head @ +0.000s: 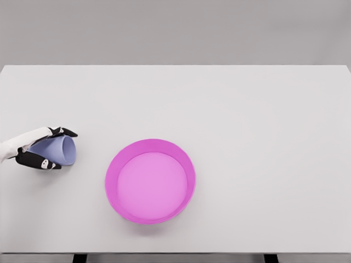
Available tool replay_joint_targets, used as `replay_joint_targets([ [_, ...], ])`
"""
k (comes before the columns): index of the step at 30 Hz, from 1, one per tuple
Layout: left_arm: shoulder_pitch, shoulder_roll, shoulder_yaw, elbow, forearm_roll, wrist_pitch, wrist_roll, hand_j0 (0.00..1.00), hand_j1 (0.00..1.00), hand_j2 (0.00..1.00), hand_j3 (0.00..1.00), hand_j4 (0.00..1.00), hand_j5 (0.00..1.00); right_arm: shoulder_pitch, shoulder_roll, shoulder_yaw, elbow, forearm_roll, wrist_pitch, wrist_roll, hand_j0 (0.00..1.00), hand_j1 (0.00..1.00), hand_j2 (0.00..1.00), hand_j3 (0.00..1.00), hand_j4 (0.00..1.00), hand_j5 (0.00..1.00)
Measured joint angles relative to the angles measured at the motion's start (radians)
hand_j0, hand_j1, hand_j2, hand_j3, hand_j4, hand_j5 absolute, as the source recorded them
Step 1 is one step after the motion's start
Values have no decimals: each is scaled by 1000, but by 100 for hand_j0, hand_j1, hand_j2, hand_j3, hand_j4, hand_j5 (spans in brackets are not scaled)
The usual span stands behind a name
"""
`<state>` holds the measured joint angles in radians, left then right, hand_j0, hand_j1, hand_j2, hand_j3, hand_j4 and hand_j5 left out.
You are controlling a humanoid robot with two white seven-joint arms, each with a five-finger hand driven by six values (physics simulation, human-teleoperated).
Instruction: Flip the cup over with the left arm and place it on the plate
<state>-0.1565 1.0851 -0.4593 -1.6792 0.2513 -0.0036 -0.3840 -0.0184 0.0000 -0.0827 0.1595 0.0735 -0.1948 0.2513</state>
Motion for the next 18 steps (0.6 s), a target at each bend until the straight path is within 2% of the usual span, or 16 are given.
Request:
replay_joint_targets([
  [3, -14, 0, -1, -4, 15, -11, -1, 69, 69, 69, 69, 69, 69, 0, 0, 0, 0, 0, 0, 0, 100, 100, 100, 100, 100, 100],
  [4, -12, 0, -1, -8, 27, -34, 0, 63, 63, 63, 63, 63, 63, 0, 0, 0, 0, 0, 0, 0, 100, 100, 100, 100, 100, 100],
  [10, -11, -7, -1, -67, 153, -247, 8, 58, 58, 58, 58, 58, 58, 0, 0, 0, 0, 0, 0, 0, 100, 100, 100, 100, 100, 100],
  [14, -14, -48, -1, -79, 219, -358, 6, 58, 58, 58, 58, 58, 58, 0, 0, 0, 0, 0, 0, 0, 100, 100, 100, 100, 100, 100],
  [18, -23, -123, -3, -83, 273, -418, 2, 57, 57, 57, 57, 57, 57, 0, 0, 0, 0, 0, 0, 0, 100, 100, 100, 100, 100, 100],
])
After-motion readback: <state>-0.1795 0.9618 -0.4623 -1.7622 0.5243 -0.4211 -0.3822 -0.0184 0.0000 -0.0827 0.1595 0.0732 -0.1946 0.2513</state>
